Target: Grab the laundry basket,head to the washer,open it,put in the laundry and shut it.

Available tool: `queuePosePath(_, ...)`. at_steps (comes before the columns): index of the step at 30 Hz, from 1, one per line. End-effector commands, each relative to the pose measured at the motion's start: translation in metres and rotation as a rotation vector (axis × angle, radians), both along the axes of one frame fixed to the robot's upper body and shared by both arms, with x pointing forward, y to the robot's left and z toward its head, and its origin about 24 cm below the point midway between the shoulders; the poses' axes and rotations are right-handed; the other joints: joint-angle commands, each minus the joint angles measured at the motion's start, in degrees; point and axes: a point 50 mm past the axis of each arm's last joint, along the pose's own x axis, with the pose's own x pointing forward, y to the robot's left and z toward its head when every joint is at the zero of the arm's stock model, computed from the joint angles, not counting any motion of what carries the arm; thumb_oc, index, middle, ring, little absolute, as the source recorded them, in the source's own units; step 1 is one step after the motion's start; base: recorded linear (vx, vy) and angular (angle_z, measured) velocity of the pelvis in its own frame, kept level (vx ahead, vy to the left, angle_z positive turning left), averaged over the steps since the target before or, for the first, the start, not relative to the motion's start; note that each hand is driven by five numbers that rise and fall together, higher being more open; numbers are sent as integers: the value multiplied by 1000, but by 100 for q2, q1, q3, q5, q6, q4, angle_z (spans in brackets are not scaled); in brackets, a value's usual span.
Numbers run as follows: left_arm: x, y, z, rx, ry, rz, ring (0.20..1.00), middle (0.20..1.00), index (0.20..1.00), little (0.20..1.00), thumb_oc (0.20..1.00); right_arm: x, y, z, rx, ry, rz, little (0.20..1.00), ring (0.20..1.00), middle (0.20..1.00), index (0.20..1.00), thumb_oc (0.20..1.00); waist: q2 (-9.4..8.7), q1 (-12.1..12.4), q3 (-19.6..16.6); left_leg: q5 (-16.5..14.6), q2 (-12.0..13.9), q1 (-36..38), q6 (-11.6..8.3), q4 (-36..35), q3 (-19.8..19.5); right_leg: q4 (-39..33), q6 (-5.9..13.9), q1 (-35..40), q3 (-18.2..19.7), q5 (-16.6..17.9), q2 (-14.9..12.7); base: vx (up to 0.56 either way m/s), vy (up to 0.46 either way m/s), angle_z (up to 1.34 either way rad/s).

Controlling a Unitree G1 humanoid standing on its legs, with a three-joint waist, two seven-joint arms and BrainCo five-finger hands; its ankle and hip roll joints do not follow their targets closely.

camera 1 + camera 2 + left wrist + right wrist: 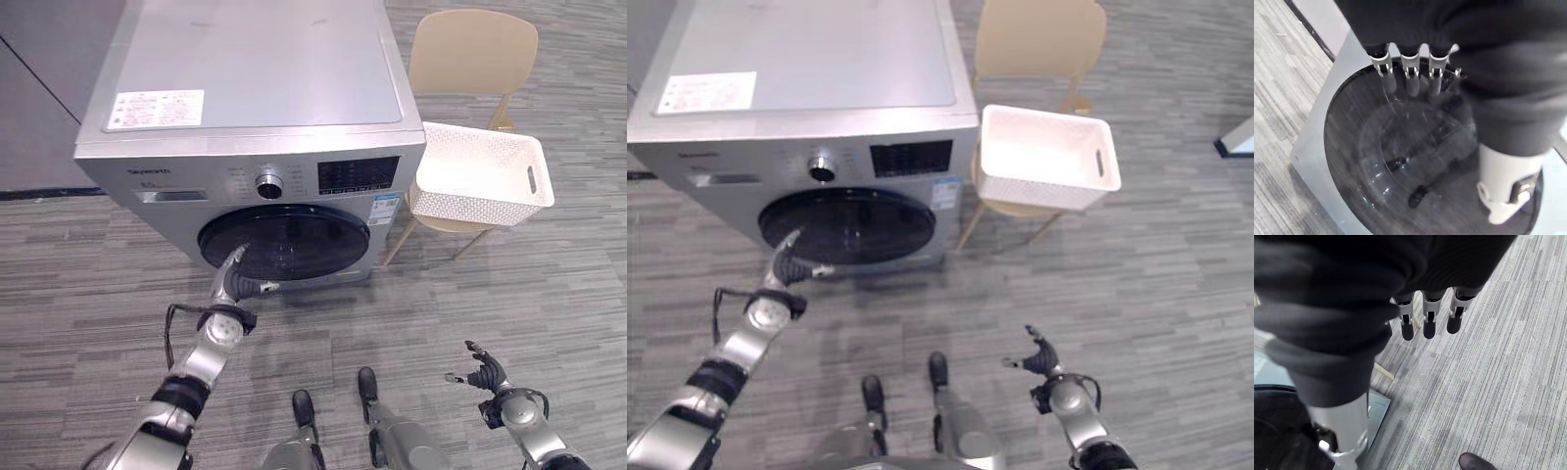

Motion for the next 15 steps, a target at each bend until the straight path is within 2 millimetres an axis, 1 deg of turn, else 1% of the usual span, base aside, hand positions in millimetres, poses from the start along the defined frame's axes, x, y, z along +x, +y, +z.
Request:
queuePosePath(1, -4, 3, 6, -84, -63, 12, 1000, 1000, 1000, 1000, 1000, -2, -11, 3, -22, -15, -26, 1000, 1000, 1000, 1000, 1000, -108, 93, -280, -180, -102, -361, 0, 292, -469, 583, 362, 100, -73, -1063, 31, 51, -53, 7)
queuePosePath(2, -22, 3, -11, -140, -3, 22, 1000, 1000, 1000, 1000, 1000, -3, -10, 0, -21, 0, -44, 1000, 1000, 1000, 1000, 1000, -76, 152, -326, -169, -118, -253, 2, 252, -505, 587, 350, 220, -94, -1101, 31, 31, -49, 10)
queuePosePath(5, -51, 7, -41, -164, 122, 49, 1000, 1000, 1000, 1000, 1000, -3, -9, -4, -12, 14, -70, 1000, 1000, 1000, 1000, 1000, -6, 220, -396, -161, -139, -93, 10, 193, -531, 604, 335, 354, -136, -1146, 15, 31, -40, 17)
queuePosePath(6, -51, 7, -41, -164, 122, 49, 1000, 1000, 1000, 1000, 1000, -3, -9, -4, -13, 15, -69, 1000, 1000, 1000, 1000, 1000, -6, 217, -395, -161, -140, -87, 10, 189, -533, 603, 335, 359, -138, -1147, 15, 28, -29, 5)
queuePosePath(8, -92, 14, -76, -242, 288, 131, 1000, 1000, 1000, 1000, 1000, -1, -8, -4, 10, 1, -109, 1000, 1000, 1000, 1000, 1000, 85, 291, -497, -129, -159, 74, 9, 116, -581, 636, 321, 502, -228, -1211, -1, 46, -31, 8)
queuePosePath(9, -93, 14, -76, -242, 288, 131, 1000, 1000, 1000, 1000, 1000, -1, -8, -4, 9, 1, -109, 1000, 1000, 1000, 1000, 1000, 85, 288, -498, -128, -160, 79, 9, 112, -583, 635, 322, 507, -231, -1212, -1, 32, -27, 13)
queuePosePath(10, -100, 15, -83, -251, 317, 150, 1000, 1000, 1000, 1000, 1000, -1, -8, -5, 17, 2, -122, 1000, 1000, 1000, 1000, 1000, 97, 311, -514, -125, -165, 102, 13, 111, -602, 644, 321, 536, -247, -1222, -2, 24, -32, 22)
queuePosePath(11, -116, 16, -96, -276, 384, 186, 1000, 1000, 1000, 1000, 1000, -3, -8, -7, 30, 9, -142, 1000, 1000, 1000, 1000, 1000, 118, 340, -551, -122, -177, 154, 16, 108, -633, 657, 312, 599, -283, -1250, -3, 36, -46, 21)
queuePosePath(13, -127, 16, -107, -298, 436, 226, 1000, 1000, 1000, 1000, 1000, -4, -6, -10, 47, 15, -158, 1000, 1000, 1000, 1000, 1000, 119, 371, -587, -139, -182, 194, 19, 127, -671, 656, 299, 669, -301, -1278, 2, 29, -37, 11)
queuePosePath(15, -133, 16, -113, -314, 469, 248, 1000, 1000, 1000, 1000, 1000, -6, -4, -12, 58, 22, -164, 1000, 1000, 1000, 1000, 1000, 120, 380, -624, -162, -185, 241, 19, 140, -698, 658, 289, 719, -317, -1303, 6, 27, -22, 20)
